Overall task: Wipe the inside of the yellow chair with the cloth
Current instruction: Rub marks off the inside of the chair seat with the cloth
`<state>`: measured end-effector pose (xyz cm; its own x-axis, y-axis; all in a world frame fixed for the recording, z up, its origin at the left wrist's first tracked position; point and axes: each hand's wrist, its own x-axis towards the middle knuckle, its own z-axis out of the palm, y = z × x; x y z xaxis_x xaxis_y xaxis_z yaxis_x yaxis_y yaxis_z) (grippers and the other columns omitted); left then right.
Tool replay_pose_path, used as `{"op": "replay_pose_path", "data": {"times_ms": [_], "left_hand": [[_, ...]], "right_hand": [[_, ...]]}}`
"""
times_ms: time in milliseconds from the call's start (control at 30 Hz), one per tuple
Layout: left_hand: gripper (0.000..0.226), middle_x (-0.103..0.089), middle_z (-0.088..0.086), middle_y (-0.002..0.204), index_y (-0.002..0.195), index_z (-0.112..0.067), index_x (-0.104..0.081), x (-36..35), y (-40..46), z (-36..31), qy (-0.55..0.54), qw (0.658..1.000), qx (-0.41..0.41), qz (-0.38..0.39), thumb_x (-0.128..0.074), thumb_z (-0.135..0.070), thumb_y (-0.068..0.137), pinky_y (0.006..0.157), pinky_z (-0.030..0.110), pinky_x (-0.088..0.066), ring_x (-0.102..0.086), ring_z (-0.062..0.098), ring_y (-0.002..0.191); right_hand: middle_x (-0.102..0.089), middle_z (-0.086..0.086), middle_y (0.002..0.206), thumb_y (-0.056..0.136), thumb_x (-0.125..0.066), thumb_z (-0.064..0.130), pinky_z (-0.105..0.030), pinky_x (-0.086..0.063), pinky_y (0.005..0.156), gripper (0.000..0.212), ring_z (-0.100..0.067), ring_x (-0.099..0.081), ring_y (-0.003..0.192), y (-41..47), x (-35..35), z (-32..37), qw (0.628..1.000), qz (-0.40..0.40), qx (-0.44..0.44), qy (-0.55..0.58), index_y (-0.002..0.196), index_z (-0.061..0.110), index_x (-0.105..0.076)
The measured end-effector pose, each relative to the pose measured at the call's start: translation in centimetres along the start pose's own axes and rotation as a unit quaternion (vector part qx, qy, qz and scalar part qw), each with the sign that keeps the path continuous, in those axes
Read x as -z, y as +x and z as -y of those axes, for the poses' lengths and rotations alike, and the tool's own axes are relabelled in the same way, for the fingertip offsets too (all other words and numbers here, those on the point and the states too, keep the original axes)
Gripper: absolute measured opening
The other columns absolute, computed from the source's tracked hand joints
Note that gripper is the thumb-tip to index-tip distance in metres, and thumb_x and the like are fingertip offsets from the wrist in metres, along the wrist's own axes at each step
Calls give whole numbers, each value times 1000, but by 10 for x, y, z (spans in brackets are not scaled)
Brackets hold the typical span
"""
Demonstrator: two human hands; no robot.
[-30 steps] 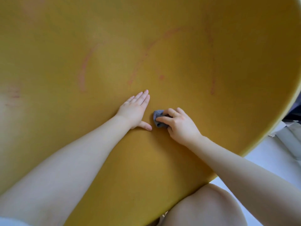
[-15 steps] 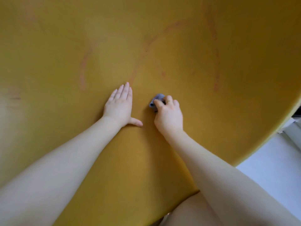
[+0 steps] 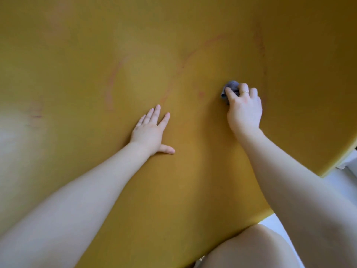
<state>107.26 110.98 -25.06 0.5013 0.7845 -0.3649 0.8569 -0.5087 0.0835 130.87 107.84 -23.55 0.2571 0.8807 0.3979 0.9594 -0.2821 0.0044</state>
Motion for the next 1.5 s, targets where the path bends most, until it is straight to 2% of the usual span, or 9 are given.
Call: {"op": "replay_pose_path", "data": {"times_ms": [167, 400, 600, 767, 967, 1100, 1200, 1333, 1500], "left_hand": [[115, 22, 7, 155, 150, -24, 6, 5, -2, -2, -5, 1000, 12, 5, -62, -68, 68, 116, 33, 0, 11, 20, 144], [119, 15, 6, 157, 150, -17, 8, 12, -6, -13, 37, 999, 39, 7, -62, -69, 68, 116, 36, -2, 7, 22, 145], [110, 8, 1, 158, 150, -17, 4, 13, -7, -32, 9, 997, -74, 11, -69, -52, 75, 116, 31, -4, 2, 19, 145], [121, 13, 1, 157, 150, -13, 4, 2, -8, -47, -4, 998, -45, 39, -67, -65, 66, 118, 34, -8, 3, 22, 145], [122, 14, -1, 157, 150, -14, 4, 1, -8, -48, -25, 998, -36, 43, -69, -64, 66, 117, 36, -12, 5, 20, 145], [121, 8, -1, 158, 150, -22, 6, 10, -7, -53, -4, 999, -23, 38, -68, -67, 65, 115, 35, -19, -3, 20, 145], [116, -2, 0, 158, 150, -26, 5, 16, -6, -60, 5, 999, -6, 33, -62, -71, 67, 110, 37, -27, -12, 22, 144], [118, -20, 7, 154, 150, -13, -7, 23, -2, -76, 10, 1000, 18, -6, -58, -77, 64, 107, 39, -31, -23, 25, 140], [126, 10, 4, 157, 149, -10, 6, 12, 6, -95, -10, 997, -76, -9, -62, -73, 64, 117, 34, -9, 2, 19, 145]], "right_hand": [[-59, -15, 85, 66, -45, 8, -29, -43, 53, 33, -33, -53, 67, -63, 2, 49, 991, 65, 91, 80, 87, 13, -70], [-63, -12, 86, 63, -72, 0, -25, -36, 49, 39, -30, -52, 61, -96, 28, 41, 944, 177, 246, 133, 97, 20, -73], [-61, -20, 88, 76, -47, 0, -37, -42, 59, 36, -37, -51, 71, -45, 41, -29, 984, 112, 135, 25, 97, 13, -74], [-59, -19, 90, 70, -64, -1, -35, -41, 60, 29, -37, -51, 74, -58, 45, -17, 991, 115, 51, 51, 94, 11, -73], [-60, -9, 77, 56, -79, 10, -22, -30, 45, 32, -29, -51, 56, -109, 55, -3, 952, 203, 203, 105, 86, 21, -74], [-55, -8, 109, 87, -56, 11, -30, -28, 60, 37, -29, -49, 89, -86, 67, -17, 937, 247, 247, -10, 119, 28, -61], [-47, -8, 117, 95, -42, 16, -34, -33, 72, 37, -30, -42, 104, -58, 82, -48, 952, 228, 174, -106, 128, 29, -53], [-56, -20, 88, 78, -49, 2, -35, -34, 58, 26, -35, -51, 73, -38, 91, -85, 986, 58, 68, -138, 91, 7, -71], [-58, -16, 76, 67, -42, 6, -28, -35, 52, 26, -29, -50, 59, -85, 72, -57, 991, 55, 71, -99, 71, 8, -68]]}}
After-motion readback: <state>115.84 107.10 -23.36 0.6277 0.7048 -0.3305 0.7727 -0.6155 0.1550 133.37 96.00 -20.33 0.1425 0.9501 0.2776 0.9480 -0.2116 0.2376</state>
